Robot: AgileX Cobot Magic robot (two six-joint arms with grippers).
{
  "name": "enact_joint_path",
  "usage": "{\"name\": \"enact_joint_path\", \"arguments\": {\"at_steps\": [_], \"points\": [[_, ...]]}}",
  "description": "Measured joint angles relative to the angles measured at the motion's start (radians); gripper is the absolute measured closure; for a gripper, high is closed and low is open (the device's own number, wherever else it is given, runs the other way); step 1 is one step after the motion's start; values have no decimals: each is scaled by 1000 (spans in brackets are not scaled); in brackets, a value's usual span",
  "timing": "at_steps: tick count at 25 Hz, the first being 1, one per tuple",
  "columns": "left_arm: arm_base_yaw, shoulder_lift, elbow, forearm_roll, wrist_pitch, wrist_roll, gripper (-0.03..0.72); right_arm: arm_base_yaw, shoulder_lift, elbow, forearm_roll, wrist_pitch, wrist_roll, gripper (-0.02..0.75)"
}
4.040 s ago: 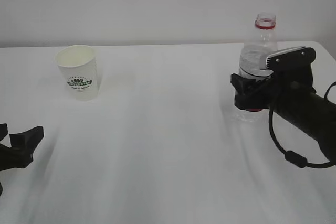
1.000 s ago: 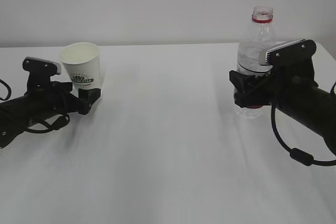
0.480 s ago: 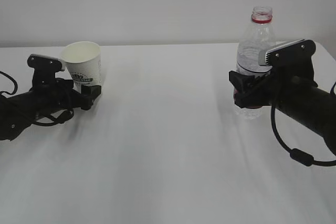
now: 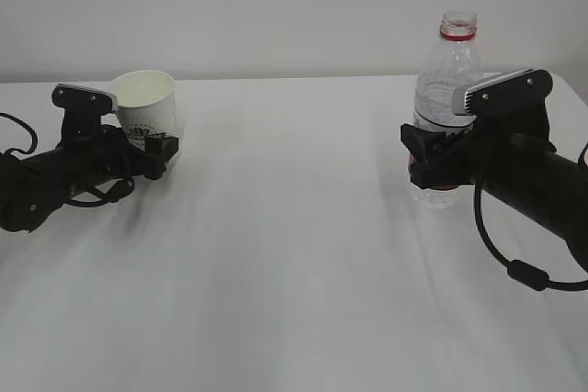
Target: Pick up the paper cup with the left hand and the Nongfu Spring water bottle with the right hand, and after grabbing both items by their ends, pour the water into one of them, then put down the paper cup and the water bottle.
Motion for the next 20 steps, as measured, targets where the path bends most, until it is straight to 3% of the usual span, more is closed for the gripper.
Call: {"name": "enact_joint_path", "arguments": {"at_steps": [20], "points": [[0, 77, -127, -2, 8, 1, 6, 0, 0, 0, 0, 0, 0, 229]]}}
